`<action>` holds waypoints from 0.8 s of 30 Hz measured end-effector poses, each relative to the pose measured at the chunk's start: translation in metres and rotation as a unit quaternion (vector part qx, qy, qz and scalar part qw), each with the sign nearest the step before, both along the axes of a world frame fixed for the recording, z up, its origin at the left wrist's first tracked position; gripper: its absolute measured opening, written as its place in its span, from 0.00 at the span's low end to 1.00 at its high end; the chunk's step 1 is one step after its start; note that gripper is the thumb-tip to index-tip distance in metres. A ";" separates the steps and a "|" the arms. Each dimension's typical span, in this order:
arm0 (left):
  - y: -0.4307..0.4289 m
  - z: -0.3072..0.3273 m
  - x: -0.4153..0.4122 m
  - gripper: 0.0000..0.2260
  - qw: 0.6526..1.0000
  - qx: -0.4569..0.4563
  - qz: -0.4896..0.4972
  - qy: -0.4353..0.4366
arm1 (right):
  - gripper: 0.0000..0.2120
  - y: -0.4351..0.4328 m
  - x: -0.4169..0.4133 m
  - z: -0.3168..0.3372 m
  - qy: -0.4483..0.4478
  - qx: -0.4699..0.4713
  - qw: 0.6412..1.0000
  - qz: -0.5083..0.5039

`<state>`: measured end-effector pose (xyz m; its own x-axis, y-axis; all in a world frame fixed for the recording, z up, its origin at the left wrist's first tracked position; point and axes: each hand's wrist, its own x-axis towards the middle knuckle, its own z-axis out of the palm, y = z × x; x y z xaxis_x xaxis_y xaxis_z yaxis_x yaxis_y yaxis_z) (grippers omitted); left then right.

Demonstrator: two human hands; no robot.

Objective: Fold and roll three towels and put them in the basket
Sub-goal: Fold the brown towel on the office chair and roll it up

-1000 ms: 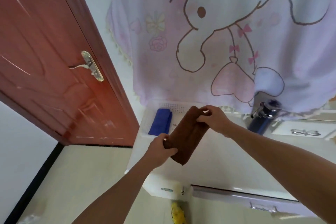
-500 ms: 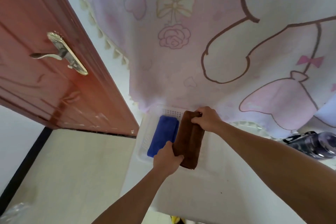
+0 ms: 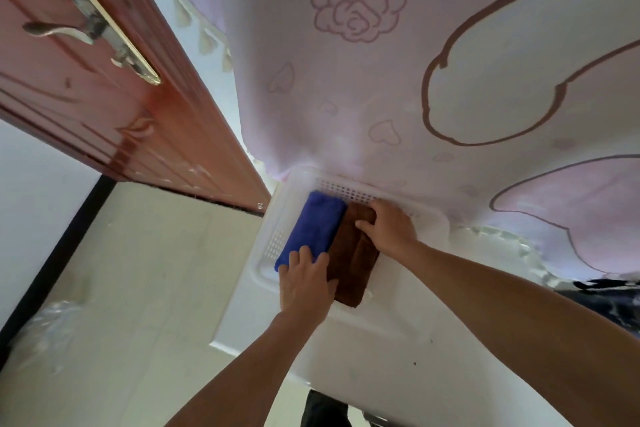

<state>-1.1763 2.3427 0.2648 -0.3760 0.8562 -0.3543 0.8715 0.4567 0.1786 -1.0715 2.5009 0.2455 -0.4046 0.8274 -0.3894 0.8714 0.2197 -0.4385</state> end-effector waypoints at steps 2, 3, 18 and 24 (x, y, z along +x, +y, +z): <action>0.002 0.003 -0.002 0.16 1.000 -0.001 -0.017 0.005 | 0.26 -0.002 0.007 0.016 -0.013 0.028 0.999 0.038; 0.002 0.005 -0.001 0.14 0.999 0.015 -0.029 0.011 | 0.26 -0.003 0.011 0.026 -0.020 0.072 0.996 0.056; -0.009 0.003 -0.016 0.14 0.948 -0.085 -0.306 -0.026 | 0.24 -0.002 -0.011 -0.014 -0.080 -0.001 0.976 0.203; -0.018 0.010 -0.010 0.17 0.967 -0.053 -0.243 -0.061 | 0.22 0.005 -0.010 0.014 -0.047 -0.065 0.981 0.178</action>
<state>-1.1867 2.3250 0.2744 0.1118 0.8776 -0.4661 0.9633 0.0195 0.2678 -1.0818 2.5059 0.2598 -0.6164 0.5805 -0.5320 0.7873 0.4651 -0.4047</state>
